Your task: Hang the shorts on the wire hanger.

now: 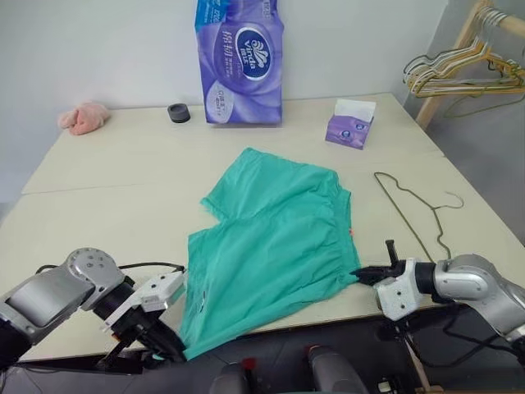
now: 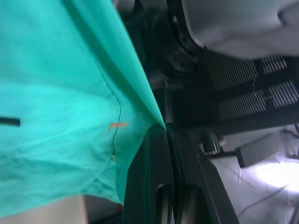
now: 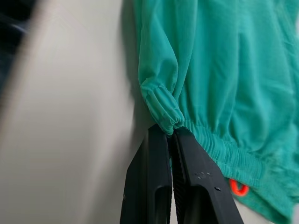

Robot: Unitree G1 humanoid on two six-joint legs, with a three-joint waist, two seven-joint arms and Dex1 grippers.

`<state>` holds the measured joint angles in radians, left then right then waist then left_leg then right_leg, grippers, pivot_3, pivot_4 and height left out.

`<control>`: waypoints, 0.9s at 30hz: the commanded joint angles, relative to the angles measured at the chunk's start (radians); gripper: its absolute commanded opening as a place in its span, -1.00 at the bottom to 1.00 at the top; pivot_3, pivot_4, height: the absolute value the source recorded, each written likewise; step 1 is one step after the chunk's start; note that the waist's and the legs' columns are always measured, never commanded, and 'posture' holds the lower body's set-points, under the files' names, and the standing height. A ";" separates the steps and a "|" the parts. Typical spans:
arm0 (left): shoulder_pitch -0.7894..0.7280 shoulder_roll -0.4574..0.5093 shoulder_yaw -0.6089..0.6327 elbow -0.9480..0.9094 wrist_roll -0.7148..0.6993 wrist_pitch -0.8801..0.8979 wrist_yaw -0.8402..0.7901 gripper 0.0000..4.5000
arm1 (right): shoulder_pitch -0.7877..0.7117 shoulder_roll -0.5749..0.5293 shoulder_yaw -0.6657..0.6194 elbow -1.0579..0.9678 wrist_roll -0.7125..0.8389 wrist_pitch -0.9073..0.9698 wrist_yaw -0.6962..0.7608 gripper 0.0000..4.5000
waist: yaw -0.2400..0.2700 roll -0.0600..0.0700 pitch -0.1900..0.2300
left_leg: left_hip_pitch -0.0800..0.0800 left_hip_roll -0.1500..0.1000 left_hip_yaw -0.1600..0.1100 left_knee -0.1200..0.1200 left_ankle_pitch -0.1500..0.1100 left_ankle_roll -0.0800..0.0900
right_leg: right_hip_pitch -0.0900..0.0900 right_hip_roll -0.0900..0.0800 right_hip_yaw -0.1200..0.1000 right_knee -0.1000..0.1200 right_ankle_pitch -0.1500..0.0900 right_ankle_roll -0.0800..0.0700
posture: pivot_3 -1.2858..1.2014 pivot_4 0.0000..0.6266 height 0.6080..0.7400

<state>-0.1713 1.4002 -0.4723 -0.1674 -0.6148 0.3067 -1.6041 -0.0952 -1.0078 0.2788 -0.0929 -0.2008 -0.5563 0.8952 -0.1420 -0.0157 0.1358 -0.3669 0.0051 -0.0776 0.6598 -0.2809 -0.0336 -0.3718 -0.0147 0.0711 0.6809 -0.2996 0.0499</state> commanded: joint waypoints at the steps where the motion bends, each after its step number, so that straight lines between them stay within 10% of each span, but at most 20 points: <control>1: 0.014 0.039 -0.027 0.021 0.014 -0.088 -0.010 -0.99 | 0.058 -0.056 -0.031 -0.088 0.072 0.059 0.073 -1.00 | 0.003 0.000 0.000 | 0.000 0.001 0.000 0.000 0.000 0.000 | 0.000 0.001 0.000 0.000 0.000 0.000 | -0.09 -0.68 1.00; 19: 0.046 0.013 -0.049 0.012 -0.019 -0.113 -0.010 -0.99 | 0.217 -0.145 -0.088 -0.240 0.145 0.216 0.176 -1.00 | 0.003 -0.002 0.006 | 0.002 0.005 0.003 0.000 0.000 0.000 | -0.001 0.012 0.001 0.000 -0.001 -0.003 | -0.10 -0.65 1.00; 22: 0.058 -0.023 -0.009 0.017 -0.025 -0.066 -0.010 -1.00 | 0.219 -0.139 -0.100 -0.244 0.151 0.228 0.174 -0.68 | 0.004 -0.003 0.007 | 0.002 0.005 0.003 0.001 0.000 0.000 | -0.001 0.012 0.001 0.000 -0.001 -0.003 | -0.10 -0.65 1.00; 27: 0.075 -0.050 0.031 -0.005 -0.041 -0.011 -0.010 -0.34 | 0.229 -0.169 -0.111 -0.254 0.147 0.223 0.212 0.08 | 0.004 -0.005 0.012 | 0.002 0.006 0.003 0.001 0.000 0.000 | 0.000 0.012 0.001 0.001 0.000 -0.003 | -0.11 -0.65 1.00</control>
<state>-0.1014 1.3555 -0.4819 -0.1518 -0.6334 0.2822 -1.6048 0.1375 -1.1614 0.2063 -0.3342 -0.0575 -0.3302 1.0937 -0.1384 -0.0205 0.1480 -0.3650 0.0108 -0.0742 0.6613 -0.2811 -0.0339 -0.3722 -0.0027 0.0722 0.6816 -0.3000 0.0471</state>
